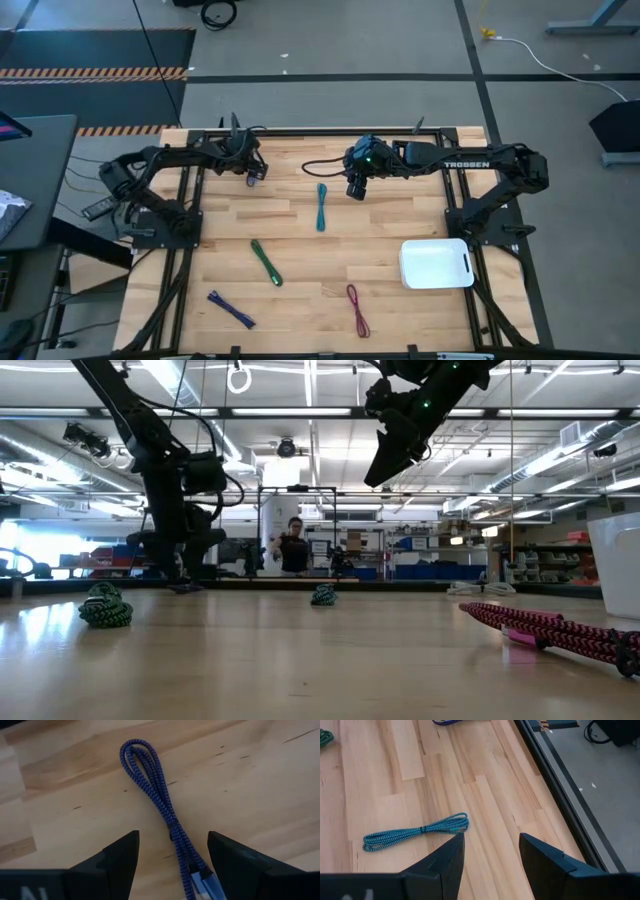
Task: Pick and place USB-C Cables
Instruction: Put the top violet charger cable into the white container, then put the green charger cable into the white container
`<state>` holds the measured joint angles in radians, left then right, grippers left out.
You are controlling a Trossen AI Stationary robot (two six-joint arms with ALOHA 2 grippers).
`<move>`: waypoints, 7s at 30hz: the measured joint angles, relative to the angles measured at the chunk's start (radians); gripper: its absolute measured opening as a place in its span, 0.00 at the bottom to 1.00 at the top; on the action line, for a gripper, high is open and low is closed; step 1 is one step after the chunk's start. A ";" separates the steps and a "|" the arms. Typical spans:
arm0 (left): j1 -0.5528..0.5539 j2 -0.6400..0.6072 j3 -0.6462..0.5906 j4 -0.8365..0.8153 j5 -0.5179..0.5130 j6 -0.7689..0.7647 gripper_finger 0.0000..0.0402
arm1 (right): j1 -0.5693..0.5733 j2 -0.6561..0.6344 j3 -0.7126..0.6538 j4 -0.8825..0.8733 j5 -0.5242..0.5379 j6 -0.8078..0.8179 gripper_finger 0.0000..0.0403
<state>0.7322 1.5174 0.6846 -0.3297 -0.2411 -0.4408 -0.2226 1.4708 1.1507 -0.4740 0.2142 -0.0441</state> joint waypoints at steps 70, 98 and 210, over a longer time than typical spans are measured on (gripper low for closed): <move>-0.631 -0.452 -0.002 0.468 0.066 0.247 0.07 | 0.120 -0.012 -0.185 0.847 -0.173 0.036 0.48; -0.698 -0.349 -0.002 0.682 0.067 0.307 0.08 | 0.157 0.018 -0.183 1.015 -0.139 0.044 0.47; -0.740 -0.462 -0.002 0.120 -0.026 0.109 0.35 | 0.584 0.017 0.119 -0.769 -0.077 0.712 0.46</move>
<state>-0.0082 1.0555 0.6827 -0.2100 -0.2670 -0.3323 0.3619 1.4876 1.2699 -1.2425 0.1374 0.6676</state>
